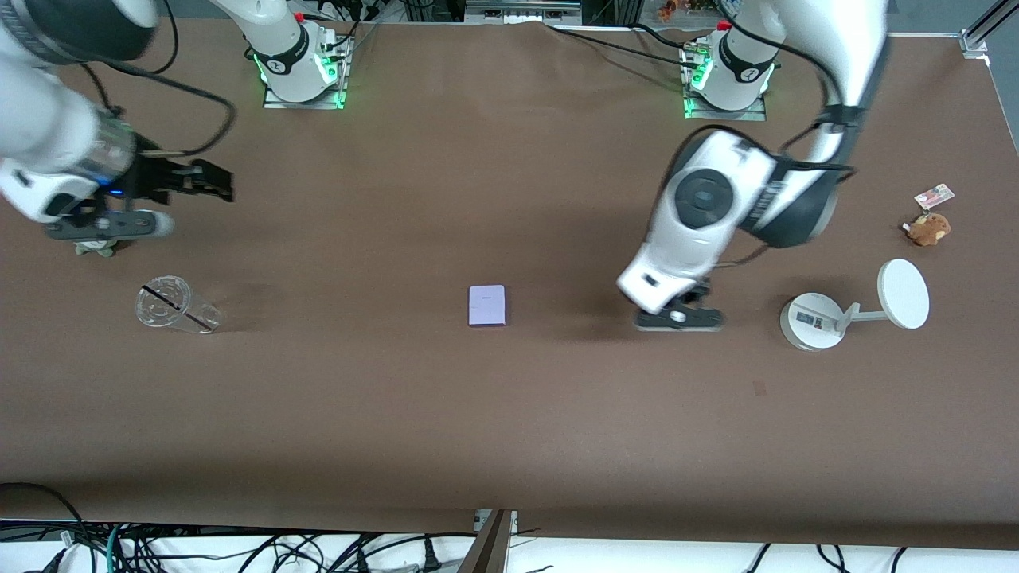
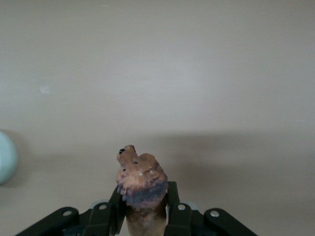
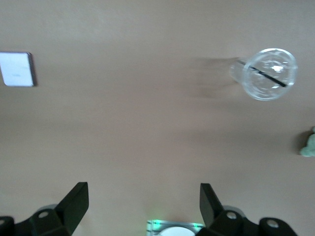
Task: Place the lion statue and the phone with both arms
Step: 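Carry the lion toward the lamp while the right gripper reaches the phone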
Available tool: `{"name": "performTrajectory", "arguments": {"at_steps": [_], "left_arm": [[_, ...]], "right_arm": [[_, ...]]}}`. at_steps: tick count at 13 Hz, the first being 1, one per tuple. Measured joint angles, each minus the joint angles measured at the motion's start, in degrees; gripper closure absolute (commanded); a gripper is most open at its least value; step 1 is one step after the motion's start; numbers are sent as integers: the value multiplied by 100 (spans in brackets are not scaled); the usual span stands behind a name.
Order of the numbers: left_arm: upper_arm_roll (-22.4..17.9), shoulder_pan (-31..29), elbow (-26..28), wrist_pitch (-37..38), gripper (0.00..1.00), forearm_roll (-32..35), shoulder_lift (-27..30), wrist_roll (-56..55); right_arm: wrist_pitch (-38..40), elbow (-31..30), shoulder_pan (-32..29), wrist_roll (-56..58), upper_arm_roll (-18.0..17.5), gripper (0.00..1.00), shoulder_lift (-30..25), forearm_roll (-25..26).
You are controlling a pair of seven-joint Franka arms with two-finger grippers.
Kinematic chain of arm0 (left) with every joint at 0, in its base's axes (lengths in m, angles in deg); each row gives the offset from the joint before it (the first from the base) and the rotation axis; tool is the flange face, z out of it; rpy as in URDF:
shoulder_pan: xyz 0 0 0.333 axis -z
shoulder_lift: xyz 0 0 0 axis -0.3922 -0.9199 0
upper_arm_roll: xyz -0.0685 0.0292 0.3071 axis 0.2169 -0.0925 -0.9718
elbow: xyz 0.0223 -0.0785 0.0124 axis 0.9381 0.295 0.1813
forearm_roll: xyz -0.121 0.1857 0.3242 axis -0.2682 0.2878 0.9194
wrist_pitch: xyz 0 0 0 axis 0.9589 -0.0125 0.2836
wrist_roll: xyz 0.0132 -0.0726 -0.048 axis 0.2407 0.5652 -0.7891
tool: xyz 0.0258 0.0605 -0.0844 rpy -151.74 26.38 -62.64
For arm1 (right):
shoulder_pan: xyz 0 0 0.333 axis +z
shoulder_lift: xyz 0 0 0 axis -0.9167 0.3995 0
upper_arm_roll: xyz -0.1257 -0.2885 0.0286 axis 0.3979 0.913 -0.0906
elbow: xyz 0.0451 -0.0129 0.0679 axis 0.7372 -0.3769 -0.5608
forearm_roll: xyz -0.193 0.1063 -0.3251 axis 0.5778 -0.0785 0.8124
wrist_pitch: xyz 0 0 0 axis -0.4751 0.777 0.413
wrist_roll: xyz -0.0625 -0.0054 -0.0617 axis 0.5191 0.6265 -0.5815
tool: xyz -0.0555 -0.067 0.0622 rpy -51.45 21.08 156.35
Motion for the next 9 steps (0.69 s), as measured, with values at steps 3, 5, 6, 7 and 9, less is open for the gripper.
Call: {"name": "performTrajectory", "arguments": {"at_steps": [3,5,6,7,9], "left_arm": [[-5,-716,25,71,94,-10,4,1253],[-6,-1066,96,97,94,-11,-11,2233],[-5,-1213,171,96,94,-12,-20,2668],[-6,-1326,256,72,94,-12,-48,2982],[-4,-1473,521,-277,94,-12,-156,3237]], "right_arm": [[-381,52,607,-830,-12,0,304,-1],[-699,58,929,-1256,-16,0,560,-1],[-893,63,1068,-1446,-17,0,717,-1],[-1118,67,1191,-1647,-19,0,884,-1],[-1715,95,1467,-2134,-23,0,1279,-2]]}}
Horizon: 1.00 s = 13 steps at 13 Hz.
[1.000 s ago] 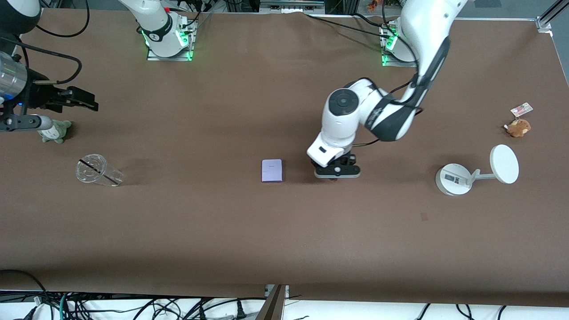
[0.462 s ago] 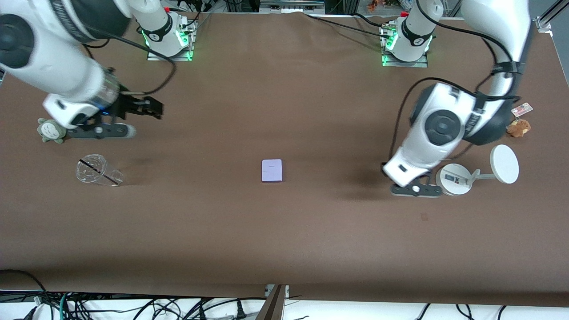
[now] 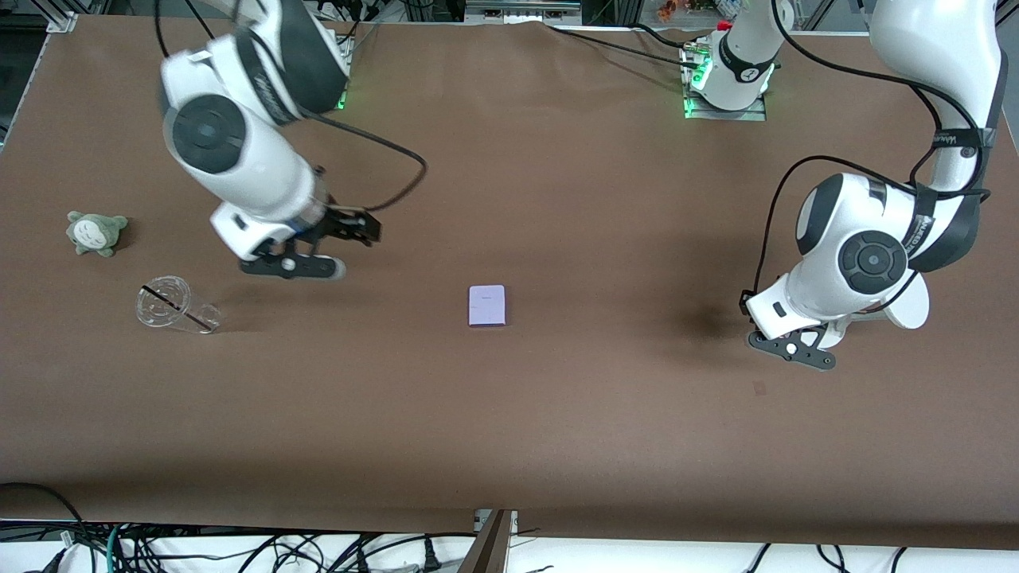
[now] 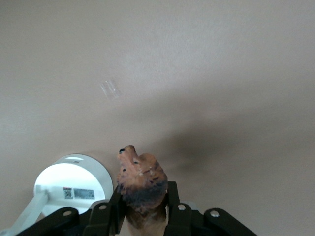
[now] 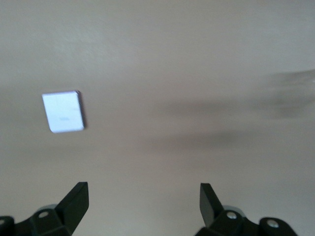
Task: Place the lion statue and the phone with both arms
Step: 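Carry the lion toward the lamp while the right gripper reaches the phone, then release the lion with the left gripper while the right gripper grasps the phone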
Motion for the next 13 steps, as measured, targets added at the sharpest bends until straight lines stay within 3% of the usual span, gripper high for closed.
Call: {"name": "performTrajectory", "arguments": {"at_steps": [3,7,8,9,10,13], "left_arm": [[1,-113,686,-1084,94,0,-120,33],[2,-174,1151,-1891,92,0,-236,39],[2,-187,1234,-2057,80,0,-272,39],[2,-205,1281,-2136,53,0,-299,39],[2,-223,1301,-2170,1,0,-307,40],[2,-246,1296,-2175,0,0,-283,43]], "right_arm": [[-529,319,416,-624,-2,0,713,0],[-895,945,703,-1013,-1,0,1648,0],[-1128,1001,746,-1088,0,0,1830,0],[-1388,1020,785,-1164,0,0,1994,0],[-1649,1028,816,-1220,0,0,2158,0],[-2306,1054,898,-1391,-2,0,2571,-4]]}}
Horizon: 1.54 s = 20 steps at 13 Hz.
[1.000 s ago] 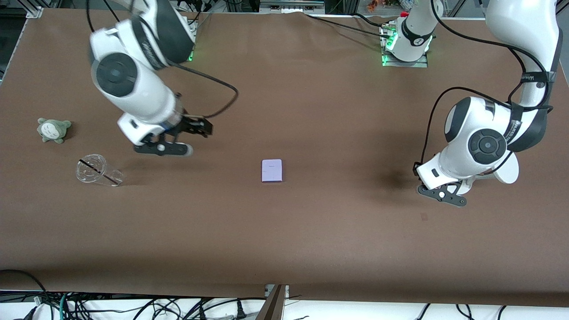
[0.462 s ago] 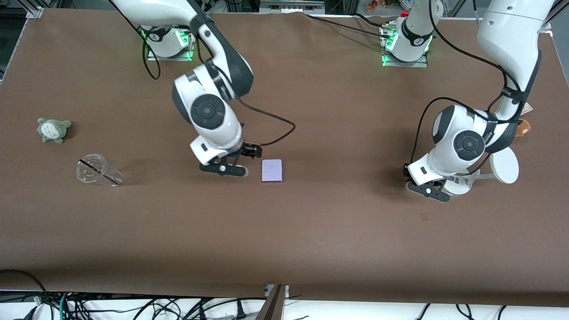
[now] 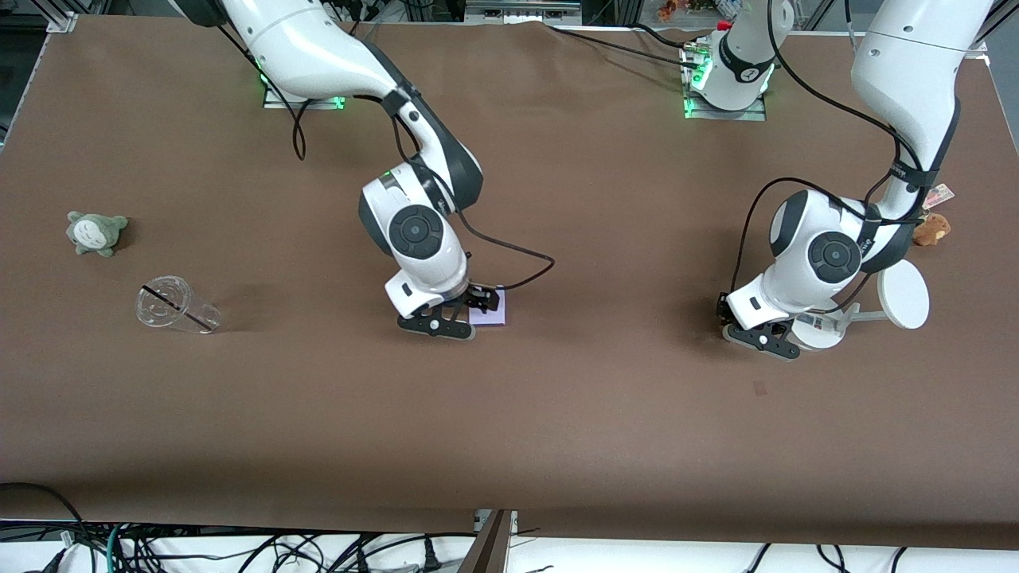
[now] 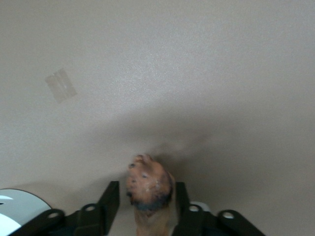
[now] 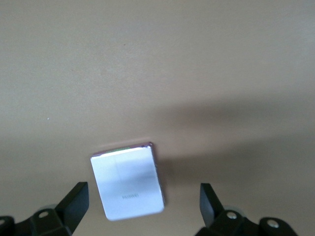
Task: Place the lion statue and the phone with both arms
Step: 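Release the lion with the left gripper while the right gripper grasps the phone, then lift the white phone with the right gripper toward the clear cup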
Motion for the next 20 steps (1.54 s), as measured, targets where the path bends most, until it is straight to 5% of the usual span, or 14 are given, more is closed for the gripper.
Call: {"name": "performTrajectory", "arguments": {"at_steps": [6,11,14,15,16,17,20], "left_arm": [[65,-1,-401,1441,0,0,825,-3],[314,25,-1681,3882,0,-237,1652,-2],[102,64,-2247,4748,0,-447,1983,11],[-142,202,-2268,4793,0,-485,2125,22],[-502,456,-2270,4813,0,-529,2269,27],[-908,769,-2266,4842,0,-621,2402,32],[-1379,1013,-2099,4912,0,-1204,2605,37]], "right_arm": [[-732,19,202,-52,0,0,558,0],[-941,39,228,634,1,0,731,1],[-1080,40,234,808,3,0,816,2],[-1089,40,241,824,4,7,818,3],[-1103,41,250,833,5,40,818,3],[-1109,44,259,839,7,61,818,3],[-1092,73,261,838,14,74,777,-1]]}}
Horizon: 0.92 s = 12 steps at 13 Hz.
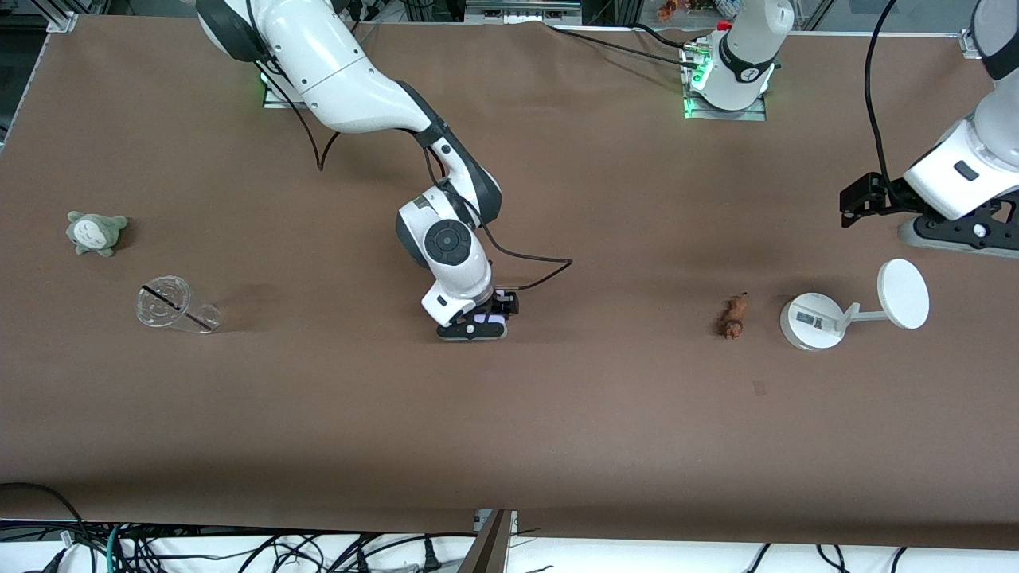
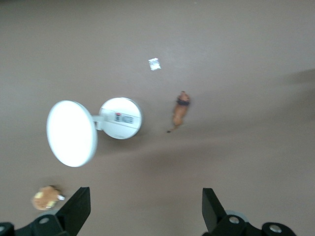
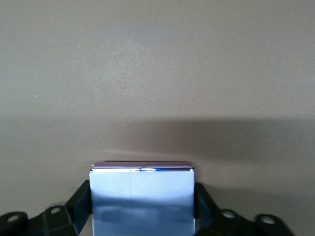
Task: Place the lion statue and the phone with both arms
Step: 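Lift the white phone with the right gripper toward the clear cup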
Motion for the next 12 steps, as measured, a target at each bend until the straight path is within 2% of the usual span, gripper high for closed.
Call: {"name": "performTrajectory", "arguments": {"at_steps": [3,5,12], "left_arm": [[-27,-3,108,0,0,-73,4,0],[-25,-2,114,0,0,-73,4,-1],[-18,3,115,31,0,-73,4,-2]], "right_arm": [[165,96,-58,31,49,77,-41,-23],[678,205,-227,291,78,81,-232,-85],[3192,227,-1368,1691,159,87,-1778,-268]]}}
